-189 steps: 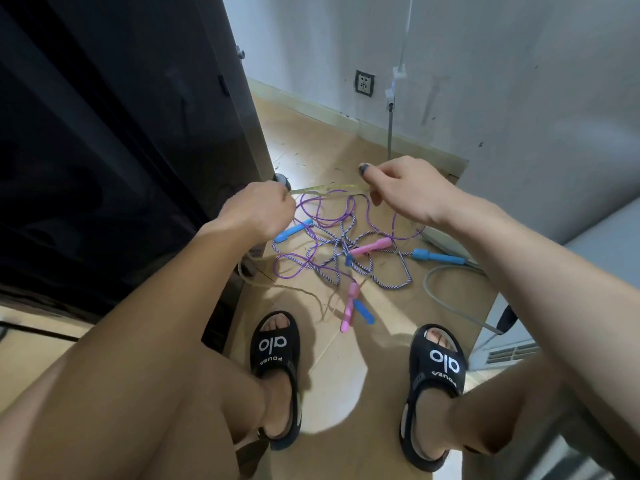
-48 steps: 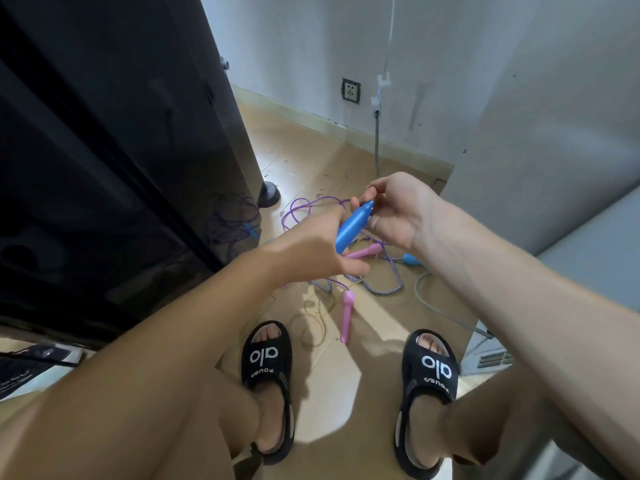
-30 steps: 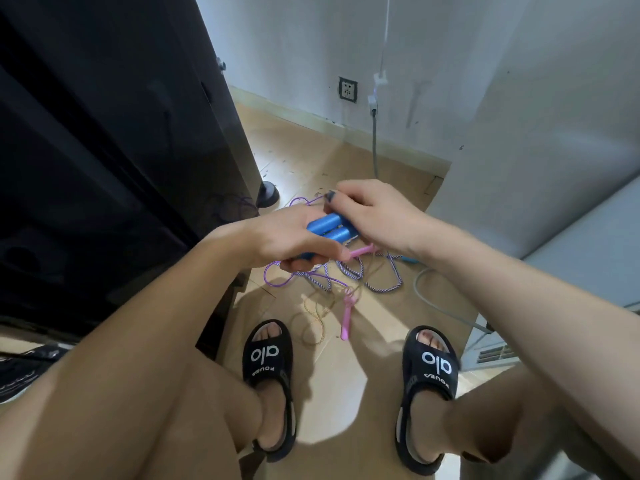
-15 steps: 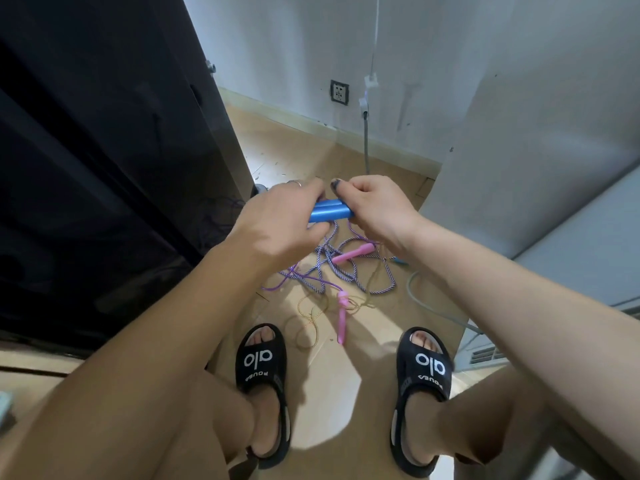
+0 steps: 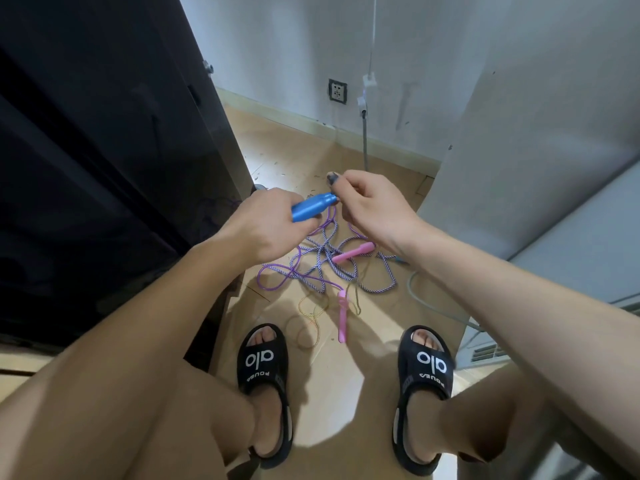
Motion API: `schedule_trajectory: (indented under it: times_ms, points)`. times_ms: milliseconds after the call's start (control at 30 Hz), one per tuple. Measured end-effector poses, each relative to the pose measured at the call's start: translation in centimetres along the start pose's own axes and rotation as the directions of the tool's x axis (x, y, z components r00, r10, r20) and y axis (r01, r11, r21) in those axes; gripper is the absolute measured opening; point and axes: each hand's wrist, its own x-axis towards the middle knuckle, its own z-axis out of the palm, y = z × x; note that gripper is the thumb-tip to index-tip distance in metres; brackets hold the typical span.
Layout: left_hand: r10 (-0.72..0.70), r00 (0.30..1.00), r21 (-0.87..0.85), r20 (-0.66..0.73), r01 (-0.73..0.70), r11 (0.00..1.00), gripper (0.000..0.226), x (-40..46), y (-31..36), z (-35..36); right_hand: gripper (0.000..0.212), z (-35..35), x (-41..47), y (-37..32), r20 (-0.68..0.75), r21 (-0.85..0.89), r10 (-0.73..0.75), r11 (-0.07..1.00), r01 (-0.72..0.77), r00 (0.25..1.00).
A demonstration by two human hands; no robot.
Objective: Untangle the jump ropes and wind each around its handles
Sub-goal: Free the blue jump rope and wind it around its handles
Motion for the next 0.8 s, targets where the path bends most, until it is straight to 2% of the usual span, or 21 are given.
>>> schedule_trajectory:
  times_ms: [100, 200, 300, 367, 433, 533, 600, 700, 733, 800]
  points:
    - [-0.053, 0.998, -0.128, 0.027, 0.056, 0.99, 0.041, 0.0, 0.1, 0.2, 0.04, 0.1, 0.2, 0.1, -0.071, -0.061, -0.085, 0.995, 0.081, 0.994]
    - [-0.12, 0.991, -0.29, 0.055, 0.131, 0.948, 0.039, 0.5, 0.2, -0.2, 0.036, 0.0, 0.0, -0.1, -0.113, -0.201, -0.159, 0.97, 0.134, 0.981]
    - [-0.222, 0.973, -0.458, 0.06, 0.225, 0.86, 0.032, 1.2, -0.8, -0.2, 0.029, 0.1, -0.7, -0.2, -0.024, -0.465, -0.262, 0.857, 0.221, 0.965]
    - [-0.265, 0.96, -0.46, 0.093, 0.278, 0.844, 0.029, 1.2, -1.2, 0.2, 0.022, 0.7, -1.0, 0.1, 0.059, -0.628, -0.255, 0.742, 0.234, 0.965]
    - [-0.285, 0.95, -0.389, 0.125, 0.311, 0.867, 0.027, 1.3, -1.4, 1.0, 0.014, 1.6, -1.2, 0.3, 0.128, -0.755, -0.18, 0.62, 0.213, 0.975]
    - [-0.279, 0.955, -0.271, 0.102, 0.297, 0.916, 0.028, 1.4, -1.3, 1.8, 0.038, 2.7, -2.2, -0.1, 0.254, -0.845, -0.122, 0.454, 0.282, 0.959]
    - [-0.255, 0.964, -0.174, 0.073, 0.264, 0.949, 0.032, 1.3, -1.2, 1.9, 0.031, 2.7, -2.6, -0.7, 0.32, -0.847, -0.136, 0.402, 0.347, 0.938]
    - [-0.16, 0.987, 0.059, 0.021, 0.158, 0.986, 0.034, 0.8, -1.4, 1.8, 0.009, 2.6, -2.8, -1.2, 0.378, -0.826, -0.203, 0.368, 0.428, 0.903]
    - [-0.115, 0.993, 0.137, 0.026, 0.111, 0.984, 0.035, 0.5, -1.4, 1.8, 0.009, 2.5, -2.9, -1.2, 0.381, -0.819, -0.238, 0.361, 0.446, 0.893]
    - [-0.034, 0.997, 0.283, 0.064, 0.015, 0.959, 0.035, 0.1, -1.2, 1.8, 0.021, 2.5, -3.1, -1.0, 0.36, -0.808, -0.309, 0.368, 0.46, 0.88]
